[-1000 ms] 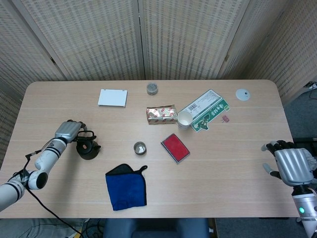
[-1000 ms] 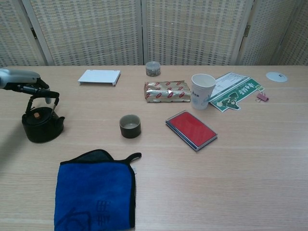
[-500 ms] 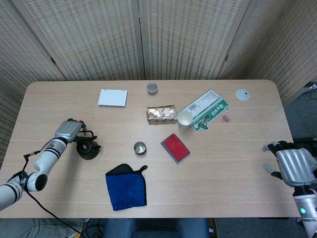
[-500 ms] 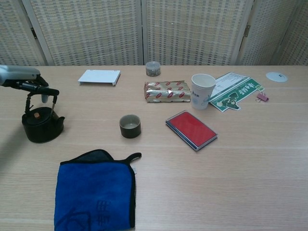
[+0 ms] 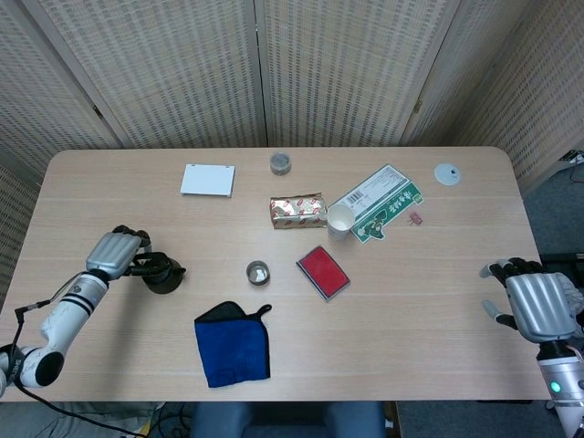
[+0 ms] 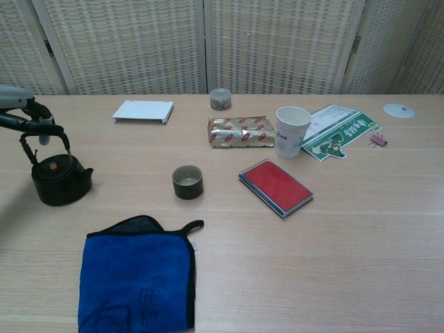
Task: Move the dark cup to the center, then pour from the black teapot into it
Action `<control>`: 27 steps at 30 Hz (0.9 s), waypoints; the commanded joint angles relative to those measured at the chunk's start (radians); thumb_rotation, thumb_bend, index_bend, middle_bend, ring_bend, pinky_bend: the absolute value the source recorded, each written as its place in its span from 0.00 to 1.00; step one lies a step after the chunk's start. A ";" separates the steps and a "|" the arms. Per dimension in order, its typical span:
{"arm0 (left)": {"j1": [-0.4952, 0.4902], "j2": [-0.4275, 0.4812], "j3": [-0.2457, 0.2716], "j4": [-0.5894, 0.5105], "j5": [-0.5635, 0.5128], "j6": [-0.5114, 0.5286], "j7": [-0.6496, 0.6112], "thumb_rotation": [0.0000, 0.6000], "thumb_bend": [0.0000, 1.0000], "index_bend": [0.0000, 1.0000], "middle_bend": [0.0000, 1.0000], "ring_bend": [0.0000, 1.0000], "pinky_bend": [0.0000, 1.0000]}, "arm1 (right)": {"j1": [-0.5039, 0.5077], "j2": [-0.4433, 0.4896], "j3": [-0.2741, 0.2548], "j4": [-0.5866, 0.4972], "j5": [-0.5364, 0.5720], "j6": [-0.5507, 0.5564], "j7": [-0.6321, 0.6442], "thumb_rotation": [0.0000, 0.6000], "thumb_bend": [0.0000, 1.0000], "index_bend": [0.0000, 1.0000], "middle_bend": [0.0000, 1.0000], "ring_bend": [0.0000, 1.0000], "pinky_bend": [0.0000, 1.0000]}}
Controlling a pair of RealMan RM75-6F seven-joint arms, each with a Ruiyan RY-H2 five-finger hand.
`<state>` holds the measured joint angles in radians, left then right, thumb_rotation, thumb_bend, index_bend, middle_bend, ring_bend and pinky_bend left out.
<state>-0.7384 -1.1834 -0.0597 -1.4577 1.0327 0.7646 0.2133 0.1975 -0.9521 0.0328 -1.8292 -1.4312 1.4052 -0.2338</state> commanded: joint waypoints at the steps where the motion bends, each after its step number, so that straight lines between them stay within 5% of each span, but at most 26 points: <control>1: 0.036 0.029 0.016 -0.048 0.045 0.050 -0.003 0.14 0.10 0.50 0.24 0.23 0.11 | -0.001 0.001 0.003 -0.002 0.000 -0.003 -0.001 1.00 0.19 0.44 0.41 0.32 0.40; 8: 0.076 0.039 0.028 -0.076 0.111 0.111 -0.017 0.17 0.10 0.49 0.24 0.23 0.11 | -0.003 0.003 0.011 -0.006 0.000 -0.008 -0.003 1.00 0.19 0.44 0.41 0.32 0.40; 21: 0.103 0.002 0.051 -0.083 0.202 0.152 0.015 0.39 0.09 0.19 0.20 0.23 0.11 | -0.014 0.000 0.023 0.004 0.002 -0.007 0.010 1.00 0.19 0.44 0.41 0.32 0.40; 27: 0.107 -0.049 0.051 -0.042 0.230 0.176 0.049 0.62 0.09 0.08 0.18 0.23 0.11 | -0.019 0.002 0.027 0.008 0.001 -0.004 0.019 1.00 0.19 0.44 0.41 0.32 0.40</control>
<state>-0.6329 -1.2228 -0.0092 -1.5091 1.2547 0.9340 0.2553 0.1789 -0.9505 0.0595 -1.8210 -1.4303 1.4007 -0.2153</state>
